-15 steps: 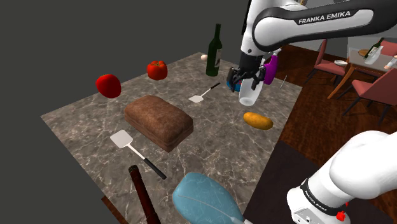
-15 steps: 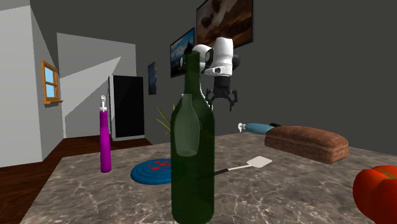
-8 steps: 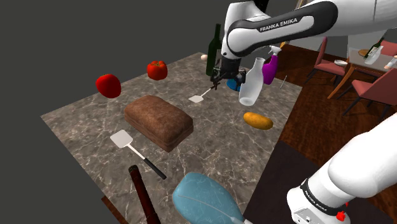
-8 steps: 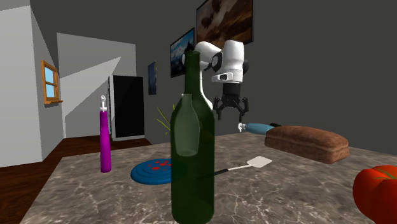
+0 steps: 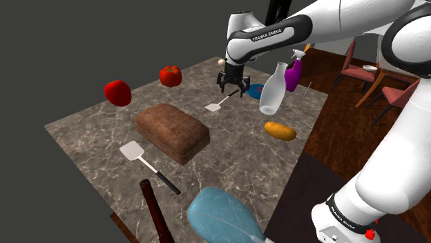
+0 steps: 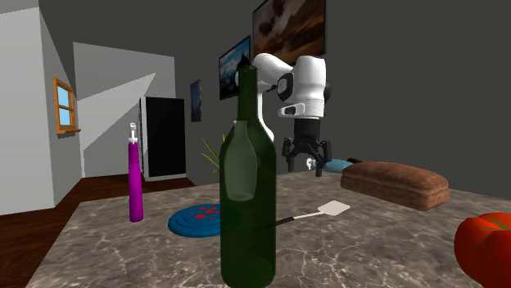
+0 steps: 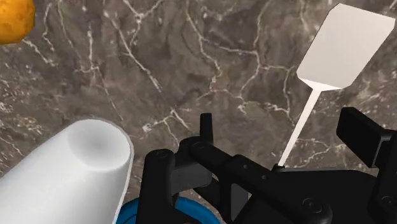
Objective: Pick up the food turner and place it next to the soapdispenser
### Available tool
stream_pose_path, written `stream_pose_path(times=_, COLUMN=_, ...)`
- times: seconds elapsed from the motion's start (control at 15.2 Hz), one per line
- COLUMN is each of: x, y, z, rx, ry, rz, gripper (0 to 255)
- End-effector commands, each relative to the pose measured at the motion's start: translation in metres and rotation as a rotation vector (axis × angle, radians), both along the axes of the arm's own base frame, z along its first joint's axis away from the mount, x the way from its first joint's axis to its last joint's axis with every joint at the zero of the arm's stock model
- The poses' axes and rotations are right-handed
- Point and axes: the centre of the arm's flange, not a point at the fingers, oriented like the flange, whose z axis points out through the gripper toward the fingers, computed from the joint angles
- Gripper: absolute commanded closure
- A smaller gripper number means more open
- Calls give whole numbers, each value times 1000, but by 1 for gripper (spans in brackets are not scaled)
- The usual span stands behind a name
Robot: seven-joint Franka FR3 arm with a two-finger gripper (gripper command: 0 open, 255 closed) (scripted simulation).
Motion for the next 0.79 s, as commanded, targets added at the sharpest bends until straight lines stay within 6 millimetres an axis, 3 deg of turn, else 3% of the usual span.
stream_pose_path(times=0.0, x=23, y=-7, z=-10, rx=-1, ry=-6, rz=-79, gripper=0)
stream_pose_path(times=0.4, x=85, y=-41, z=-39, rx=-4, ry=-22, rz=-301, gripper=0)
stream_pose_path(times=0.73, x=86, y=-43, z=-66, rx=-4, ry=-22, rz=-301, gripper=0)
